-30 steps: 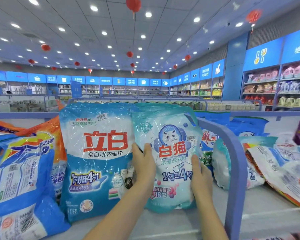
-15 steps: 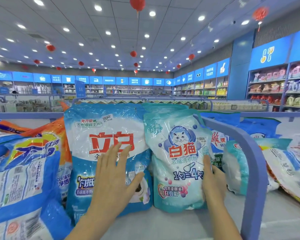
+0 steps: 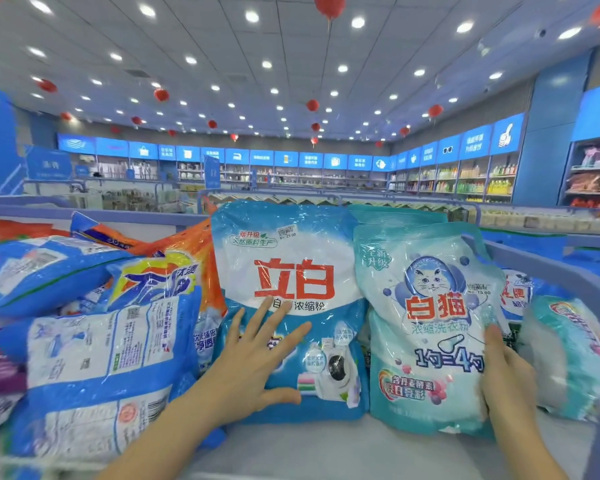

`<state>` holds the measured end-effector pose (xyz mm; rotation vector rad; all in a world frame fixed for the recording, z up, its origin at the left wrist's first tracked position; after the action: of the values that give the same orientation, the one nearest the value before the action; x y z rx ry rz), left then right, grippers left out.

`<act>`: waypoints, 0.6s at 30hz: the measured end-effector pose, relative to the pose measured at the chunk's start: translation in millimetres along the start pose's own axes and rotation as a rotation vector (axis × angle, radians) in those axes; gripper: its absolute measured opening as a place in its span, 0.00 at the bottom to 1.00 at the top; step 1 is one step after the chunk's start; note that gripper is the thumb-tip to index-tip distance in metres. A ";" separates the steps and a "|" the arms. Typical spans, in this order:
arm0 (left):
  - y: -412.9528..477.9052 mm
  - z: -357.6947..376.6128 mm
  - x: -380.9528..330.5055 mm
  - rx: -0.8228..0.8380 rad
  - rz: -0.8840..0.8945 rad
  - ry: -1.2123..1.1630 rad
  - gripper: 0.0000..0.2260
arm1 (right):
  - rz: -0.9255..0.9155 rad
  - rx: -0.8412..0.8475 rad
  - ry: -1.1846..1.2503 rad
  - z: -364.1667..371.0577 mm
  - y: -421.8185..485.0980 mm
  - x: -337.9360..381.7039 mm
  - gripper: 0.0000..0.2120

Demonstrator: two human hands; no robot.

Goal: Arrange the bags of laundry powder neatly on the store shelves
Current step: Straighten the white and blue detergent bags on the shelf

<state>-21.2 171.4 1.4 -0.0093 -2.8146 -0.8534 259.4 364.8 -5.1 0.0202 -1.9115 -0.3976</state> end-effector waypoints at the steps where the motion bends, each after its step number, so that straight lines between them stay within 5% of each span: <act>1: -0.3 -1.8 -0.8 0.020 -0.014 -0.002 0.38 | 0.020 0.012 -0.021 -1.8 -2.8 4.0 0.28; 4: -2.4 -8.1 -4.7 0.033 -0.049 -0.013 0.37 | -0.041 -0.015 -0.073 -9.6 -9.1 19.2 0.26; 7: -11.1 -18.5 -15.5 -0.004 -0.031 -0.026 0.36 | -0.150 -0.100 -0.125 -13.4 -13.8 24.3 0.39; 12: -64.4 -51.9 -16.1 -0.241 -0.055 -0.234 0.26 | -0.386 -0.208 -0.137 -18.8 -68.4 52.0 0.37; 18: -131.3 -100.4 62.3 -0.554 -0.359 -0.303 0.21 | -0.589 0.146 0.141 20.4 -150.4 91.4 0.16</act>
<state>-71.6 3.5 22.9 0.3170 -2.7767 -1.8284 180.4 209.8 28.6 0.7014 -1.7661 -0.6277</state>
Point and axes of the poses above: each hand's wrist, its own y-axis towards the middle knuckle, its own z-axis out of the palm, x = y × z, the point moved 1 cm from there along y, towards the middle knuckle, and after that the axes turned 14 degrees about -y, right-handed, at the moved point
